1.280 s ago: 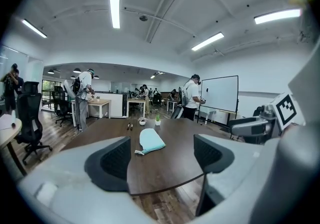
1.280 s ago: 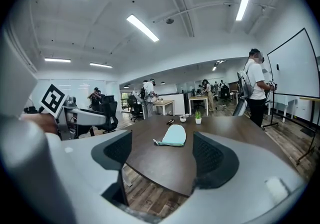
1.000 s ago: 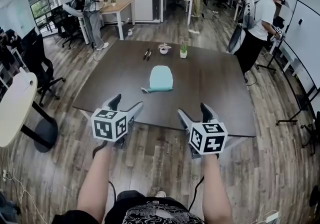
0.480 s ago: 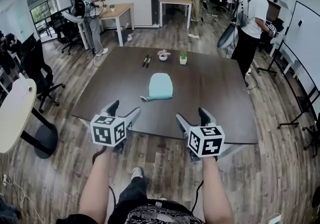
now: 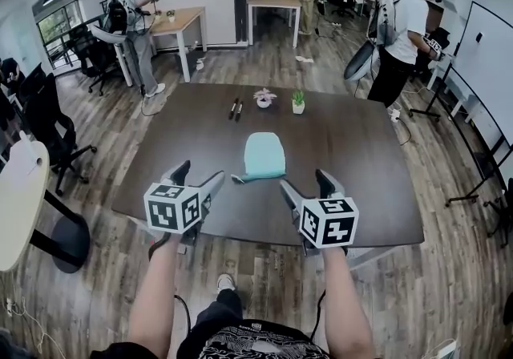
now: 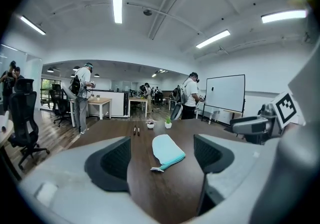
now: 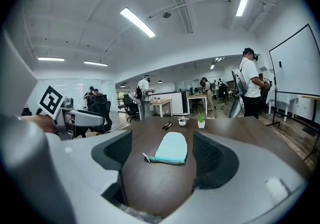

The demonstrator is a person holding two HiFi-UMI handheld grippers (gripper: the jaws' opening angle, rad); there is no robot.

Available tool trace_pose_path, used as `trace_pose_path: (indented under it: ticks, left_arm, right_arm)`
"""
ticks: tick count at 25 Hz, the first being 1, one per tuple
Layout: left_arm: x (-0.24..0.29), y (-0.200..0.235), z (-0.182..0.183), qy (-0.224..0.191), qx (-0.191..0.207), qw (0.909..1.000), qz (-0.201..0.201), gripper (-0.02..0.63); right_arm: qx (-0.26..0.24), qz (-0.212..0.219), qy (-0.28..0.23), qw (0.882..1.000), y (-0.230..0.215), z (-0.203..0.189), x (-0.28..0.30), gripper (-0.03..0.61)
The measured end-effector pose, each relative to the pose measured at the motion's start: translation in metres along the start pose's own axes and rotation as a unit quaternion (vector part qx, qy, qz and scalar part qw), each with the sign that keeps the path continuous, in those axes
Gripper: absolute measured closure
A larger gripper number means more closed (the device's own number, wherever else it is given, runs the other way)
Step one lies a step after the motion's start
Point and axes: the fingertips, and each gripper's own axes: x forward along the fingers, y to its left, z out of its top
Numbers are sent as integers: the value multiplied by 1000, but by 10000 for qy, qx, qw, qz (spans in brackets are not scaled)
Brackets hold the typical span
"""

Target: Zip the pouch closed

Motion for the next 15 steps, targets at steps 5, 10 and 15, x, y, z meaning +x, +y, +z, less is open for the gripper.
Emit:
trace_pose_path:
  ticks: [5, 10, 15]
  left_arm:
    - [34, 39, 22, 16, -6, 9998, -196, 216]
    - [61, 69, 29, 78, -39, 9992, -399, 216]
    - [81, 90, 31, 124, -62, 9982, -585, 216]
  right_arm:
    - [21, -175, 4, 9998, 4, 22, 44, 207]
    - [-3, -361, 108, 9993, 8, 32, 79, 207]
    - [7, -521, 174, 9985, 12, 36, 104, 207]
